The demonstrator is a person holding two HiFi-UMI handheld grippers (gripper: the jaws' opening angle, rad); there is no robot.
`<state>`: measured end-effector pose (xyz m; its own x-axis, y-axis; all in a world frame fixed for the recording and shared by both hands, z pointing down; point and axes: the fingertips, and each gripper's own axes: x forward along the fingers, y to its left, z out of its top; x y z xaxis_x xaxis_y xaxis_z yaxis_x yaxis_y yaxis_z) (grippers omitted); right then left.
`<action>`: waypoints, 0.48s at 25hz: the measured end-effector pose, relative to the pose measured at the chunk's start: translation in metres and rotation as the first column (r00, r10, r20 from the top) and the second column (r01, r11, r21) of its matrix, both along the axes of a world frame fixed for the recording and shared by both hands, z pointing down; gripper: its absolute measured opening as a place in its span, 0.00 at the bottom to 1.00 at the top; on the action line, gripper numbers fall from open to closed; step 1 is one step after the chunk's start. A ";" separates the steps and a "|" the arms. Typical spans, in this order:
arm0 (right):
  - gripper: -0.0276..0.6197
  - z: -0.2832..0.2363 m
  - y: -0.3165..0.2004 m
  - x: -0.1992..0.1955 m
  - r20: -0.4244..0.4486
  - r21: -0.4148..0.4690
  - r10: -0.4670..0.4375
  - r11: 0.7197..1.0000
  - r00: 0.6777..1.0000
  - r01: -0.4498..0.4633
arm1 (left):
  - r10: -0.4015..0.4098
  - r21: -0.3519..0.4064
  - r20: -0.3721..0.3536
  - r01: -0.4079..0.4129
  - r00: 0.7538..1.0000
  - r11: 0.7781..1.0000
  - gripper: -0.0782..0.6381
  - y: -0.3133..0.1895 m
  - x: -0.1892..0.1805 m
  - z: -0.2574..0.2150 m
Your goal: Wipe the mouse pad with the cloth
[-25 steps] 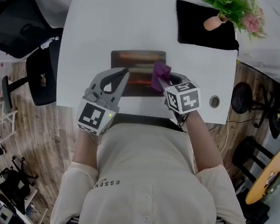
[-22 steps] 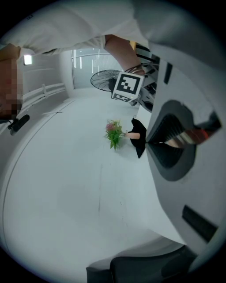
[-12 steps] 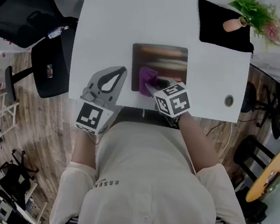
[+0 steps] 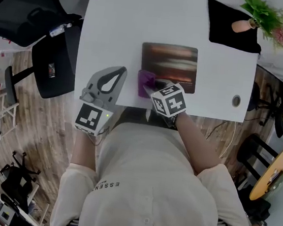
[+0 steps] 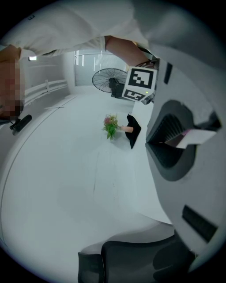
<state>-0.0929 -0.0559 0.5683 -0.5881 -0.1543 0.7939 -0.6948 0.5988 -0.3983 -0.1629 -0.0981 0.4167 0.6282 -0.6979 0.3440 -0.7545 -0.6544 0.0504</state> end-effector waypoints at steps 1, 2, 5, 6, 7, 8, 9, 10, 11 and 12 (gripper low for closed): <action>0.20 0.001 0.000 0.000 -0.001 -0.001 0.001 1.000 1.000 -0.001 | -0.001 -0.004 -0.002 0.001 1.000 1.000 0.11 0.000 0.000 0.000; 0.20 0.001 -0.001 0.001 -0.002 -0.003 0.002 1.000 1.000 -0.002 | -0.003 -0.012 -0.005 0.003 1.000 1.000 0.11 0.001 0.001 0.000; 0.20 0.003 -0.004 0.008 -0.005 -0.007 0.005 1.000 1.000 -0.005 | 0.007 -0.016 0.003 -0.007 1.000 1.000 0.11 -0.001 0.011 0.000; 0.20 0.004 -0.005 0.010 -0.006 -0.008 0.007 1.000 1.000 -0.007 | 0.010 -0.013 0.008 -0.009 1.000 1.000 0.11 -0.002 0.014 0.000; 0.20 0.004 -0.005 0.013 -0.007 -0.007 0.008 1.000 1.000 -0.008 | 0.009 -0.011 0.011 -0.009 1.000 1.000 0.11 -0.003 0.017 -0.001; 0.20 0.004 -0.005 0.016 -0.007 -0.006 0.009 1.000 1.000 -0.009 | 0.008 -0.009 0.012 -0.008 1.000 1.000 0.11 -0.004 0.019 -0.002; 0.20 0.004 -0.005 0.019 -0.008 -0.004 0.009 1.000 1.000 -0.009 | 0.006 -0.008 0.013 -0.006 1.000 1.000 0.11 -0.005 0.022 -0.003; 0.20 0.004 -0.006 0.021 -0.008 -0.004 0.010 1.000 1.000 -0.010 | 0.006 -0.006 0.014 -0.005 1.000 1.000 0.11 -0.006 0.024 -0.003; 0.20 0.005 -0.007 0.024 -0.008 -0.005 0.010 1.000 1.000 -0.010 | 0.007 -0.006 0.016 -0.007 1.000 1.000 0.11 -0.008 0.026 -0.003; 0.20 0.005 -0.008 0.028 -0.009 -0.008 0.012 1.000 1.000 -0.012 | 0.009 -0.006 0.019 -0.009 1.000 1.000 0.11 -0.009 0.029 -0.002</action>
